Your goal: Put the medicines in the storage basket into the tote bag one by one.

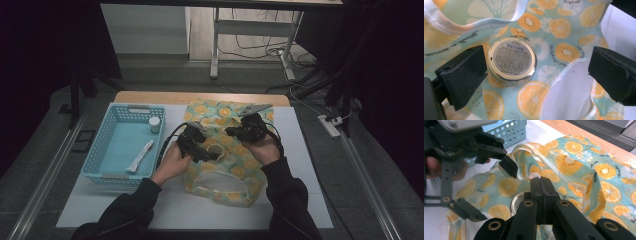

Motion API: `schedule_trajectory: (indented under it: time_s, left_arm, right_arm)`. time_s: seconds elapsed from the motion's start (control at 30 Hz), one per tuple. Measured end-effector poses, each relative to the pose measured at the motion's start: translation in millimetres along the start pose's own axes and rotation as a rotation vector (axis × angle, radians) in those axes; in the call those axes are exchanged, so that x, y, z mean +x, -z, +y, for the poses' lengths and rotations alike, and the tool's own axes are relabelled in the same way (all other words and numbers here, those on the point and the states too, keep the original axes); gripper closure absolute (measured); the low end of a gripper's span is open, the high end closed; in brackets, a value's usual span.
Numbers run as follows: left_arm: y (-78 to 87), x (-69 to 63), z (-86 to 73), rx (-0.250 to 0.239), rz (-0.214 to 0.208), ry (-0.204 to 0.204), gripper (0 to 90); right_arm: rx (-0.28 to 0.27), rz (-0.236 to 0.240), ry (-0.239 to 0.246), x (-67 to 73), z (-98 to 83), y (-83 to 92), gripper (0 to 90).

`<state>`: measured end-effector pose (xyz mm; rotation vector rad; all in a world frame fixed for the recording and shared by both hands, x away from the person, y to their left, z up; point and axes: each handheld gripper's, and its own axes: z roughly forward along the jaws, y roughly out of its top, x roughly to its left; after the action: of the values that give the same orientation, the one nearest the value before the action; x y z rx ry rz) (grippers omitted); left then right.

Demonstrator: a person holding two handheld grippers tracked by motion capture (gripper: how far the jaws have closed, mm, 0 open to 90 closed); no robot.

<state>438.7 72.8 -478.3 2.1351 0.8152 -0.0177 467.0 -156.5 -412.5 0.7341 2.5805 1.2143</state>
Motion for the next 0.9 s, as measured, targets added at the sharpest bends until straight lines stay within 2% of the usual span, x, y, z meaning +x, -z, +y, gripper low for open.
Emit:
schedule_trajectory:
  time_s: [0.23,0.6,0.73,0.9]
  left_arm:
    - [12.8,-0.9,-4.1,0.004,-0.004,-0.011,2.2]
    - [34.2,-1.3,-8.2,-0.014,-0.047,-0.009,2.1]
    - [42.6,-0.9,-11.7,0.004,-0.016,-0.007,1.8]
    - [55.8,2.7,-16.6,0.001,0.027,-0.001,0.0]
  right_arm:
    - [0.001,0.002,-0.001,-0.1,0.0,-0.4,90.0]
    - [-0.003,-0.002,0.0,-1.0,0.1,0.8,90.0]
    - [-0.003,-0.002,-0.004,-1.1,0.1,1.1,90.0]
    - [-0.004,-0.003,-0.003,-0.8,0.2,1.4,90.0]
